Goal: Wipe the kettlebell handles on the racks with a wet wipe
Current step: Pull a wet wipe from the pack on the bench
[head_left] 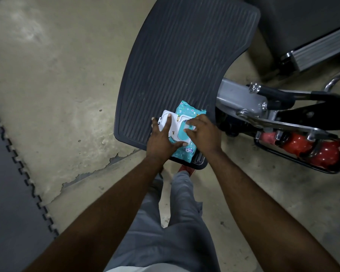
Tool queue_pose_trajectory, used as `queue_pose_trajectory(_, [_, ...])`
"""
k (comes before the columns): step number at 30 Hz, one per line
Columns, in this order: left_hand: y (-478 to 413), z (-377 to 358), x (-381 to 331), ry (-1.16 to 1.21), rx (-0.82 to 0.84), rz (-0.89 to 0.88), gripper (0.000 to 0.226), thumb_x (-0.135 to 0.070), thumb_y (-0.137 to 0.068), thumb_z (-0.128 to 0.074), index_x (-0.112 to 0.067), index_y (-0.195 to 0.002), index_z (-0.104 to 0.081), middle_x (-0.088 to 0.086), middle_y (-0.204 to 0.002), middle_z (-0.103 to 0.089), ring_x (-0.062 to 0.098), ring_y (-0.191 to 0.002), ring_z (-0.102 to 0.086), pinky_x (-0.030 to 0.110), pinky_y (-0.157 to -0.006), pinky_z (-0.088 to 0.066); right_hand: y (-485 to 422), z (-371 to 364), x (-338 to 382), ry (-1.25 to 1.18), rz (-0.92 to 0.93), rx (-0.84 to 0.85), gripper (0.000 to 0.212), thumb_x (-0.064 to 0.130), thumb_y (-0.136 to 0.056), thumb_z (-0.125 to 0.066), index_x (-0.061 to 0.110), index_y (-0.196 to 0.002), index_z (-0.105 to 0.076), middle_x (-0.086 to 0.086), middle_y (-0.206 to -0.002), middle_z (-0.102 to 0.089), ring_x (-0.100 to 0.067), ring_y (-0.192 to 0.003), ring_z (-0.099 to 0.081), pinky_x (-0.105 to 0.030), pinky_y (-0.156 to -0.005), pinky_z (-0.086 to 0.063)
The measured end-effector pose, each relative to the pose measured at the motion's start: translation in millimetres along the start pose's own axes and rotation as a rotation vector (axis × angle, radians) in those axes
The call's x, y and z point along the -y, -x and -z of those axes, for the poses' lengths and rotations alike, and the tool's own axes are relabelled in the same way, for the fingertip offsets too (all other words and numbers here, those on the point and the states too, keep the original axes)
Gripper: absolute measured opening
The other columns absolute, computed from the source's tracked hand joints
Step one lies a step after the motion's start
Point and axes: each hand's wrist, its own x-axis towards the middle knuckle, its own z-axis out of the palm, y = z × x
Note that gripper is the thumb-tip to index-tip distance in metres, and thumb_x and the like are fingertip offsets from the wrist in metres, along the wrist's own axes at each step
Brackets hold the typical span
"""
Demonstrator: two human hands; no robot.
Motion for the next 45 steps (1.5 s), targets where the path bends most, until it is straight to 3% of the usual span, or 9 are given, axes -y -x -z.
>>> queue_pose_trajectory(4, [-0.5, -0.8, -0.6, -0.015, -0.007, 0.007, 0.115, -0.068, -0.071, -0.07, -0.032, -0.156, -0.001, 0.013, -0.163, 0.012, 0.036, -0.145, -0.028, 0.046, -0.11, -0.039, 1.0, -1.1, 1.7, -0.016, 0.014, -0.023, 0.018, 0.028, -0.093, -0.061, 0.018, -0.103, -0.072, 0.0, -0.117, -0.06, -0.016, -0.105, -0.061, -0.02, -0.069, -0.034])
queue_pose_trajectory(8, [0.6, -1.8, -0.5, -0.008, -0.016, 0.005, 0.115, -0.067, -0.071, -0.071, -0.032, -0.156, -0.002, 0.013, -0.163, 0.013, 0.036, -0.145, -0.027, 0.048, -0.111, -0.04, 9.8, -0.6, -13.4, -0.124, 0.125, -0.01, 0.009, 0.017, -0.089, -0.066, 0.012, -0.092, -0.072, -0.004, -0.115, -0.061, -0.02, -0.104, -0.062, -0.027, -0.075, -0.048])
queue_pose_trajectory(11, [0.6, -2.2, -0.2, -0.003, -0.013, -0.001, 0.116, -0.066, -0.071, -0.072, -0.031, -0.156, -0.002, 0.014, -0.163, 0.013, 0.037, -0.146, -0.025, 0.049, -0.111, -0.039, 9.0, 2.9, -17.0, -0.175, 0.093, -0.019, 0.022, 0.017, -0.085, -0.07, 0.014, -0.107, -0.071, -0.003, -0.118, -0.059, -0.019, -0.1, -0.065, -0.03, -0.079, -0.052])
queue_pose_trajectory(15, [-1.3, -2.2, 0.0, -0.007, -0.003, 0.002, 0.116, -0.068, -0.071, -0.07, -0.031, -0.156, -0.001, 0.014, -0.163, 0.012, 0.036, -0.146, -0.024, 0.048, -0.112, -0.038, -2.1, 1.9, -3.4, 0.003, 0.054, 0.044, 0.031, 0.03, -0.092, -0.063, 0.024, -0.122, -0.067, 0.002, -0.125, -0.055, -0.016, -0.108, -0.059, -0.023, -0.074, -0.04])
queue_pose_trajectory(26, [2.0, 0.6, -0.3, -0.008, -0.013, 0.002, 0.114, -0.065, -0.072, -0.072, -0.03, -0.156, -0.003, 0.015, -0.163, 0.011, 0.036, -0.147, -0.023, 0.046, -0.111, -0.036, 6.6, -1.3, -9.2, -0.053, 0.135, -0.002, 0.013, 0.023, -0.093, -0.061, 0.015, -0.09, -0.07, 0.002, -0.108, -0.06, -0.014, -0.096, -0.061, -0.021, -0.066, -0.031])
queue_pose_trajectory(32, [1.8, 0.9, -1.1, -0.027, -0.006, -0.013, 0.115, -0.066, -0.071, -0.071, -0.028, -0.156, -0.003, 0.015, -0.163, 0.009, 0.035, -0.147, -0.023, 0.047, -0.111, -0.038, 8.0, 0.5, -5.8, -0.015, 0.094, 0.027, 0.034, 0.029, -0.087, -0.068, 0.024, -0.12, -0.065, 0.004, -0.124, -0.056, -0.017, -0.107, -0.061, -0.033, -0.078, -0.052])
queue_pose_trajectory(37, [1.8, 0.0, -2.4, -0.032, -0.013, 0.003, 0.115, -0.067, -0.071, -0.071, -0.029, -0.156, -0.003, 0.014, -0.164, 0.007, 0.036, -0.148, -0.021, 0.047, -0.113, -0.034, -3.4, -3.5, 1.7, -0.037, 0.038, -0.018, 0.013, 0.022, -0.09, -0.062, 0.019, -0.095, -0.073, 0.002, -0.111, -0.061, -0.018, -0.097, -0.063, -0.025, -0.069, -0.041])
queue_pose_trajectory(40, [1.3, 0.1, -2.9, -0.033, -0.01, 0.017, 0.115, -0.068, -0.07, -0.072, -0.032, -0.156, -0.004, 0.015, -0.163, 0.007, 0.037, -0.147, -0.021, 0.048, -0.113, -0.035, -3.7, 2.7, -2.2, -0.164, 0.004, -0.085, 0.009, 0.014, -0.088, -0.059, 0.017, -0.085, -0.067, -0.001, -0.1, -0.062, -0.022, -0.09, -0.063, -0.033, -0.07, -0.048])
queue_pose_trajectory(45, [2.0, 0.5, -3.7, -0.049, -0.004, 0.017, 0.117, -0.068, -0.069, -0.072, -0.031, -0.156, -0.003, 0.015, -0.163, 0.007, 0.037, -0.148, -0.018, 0.05, -0.113, -0.034, -4.7, 14.9, -12.7, -0.237, 0.014, -0.066, 0.011, 0.019, -0.088, -0.068, 0.018, -0.099, -0.067, -0.001, -0.109, -0.059, -0.02, -0.095, -0.064, -0.034, -0.075, -0.052])
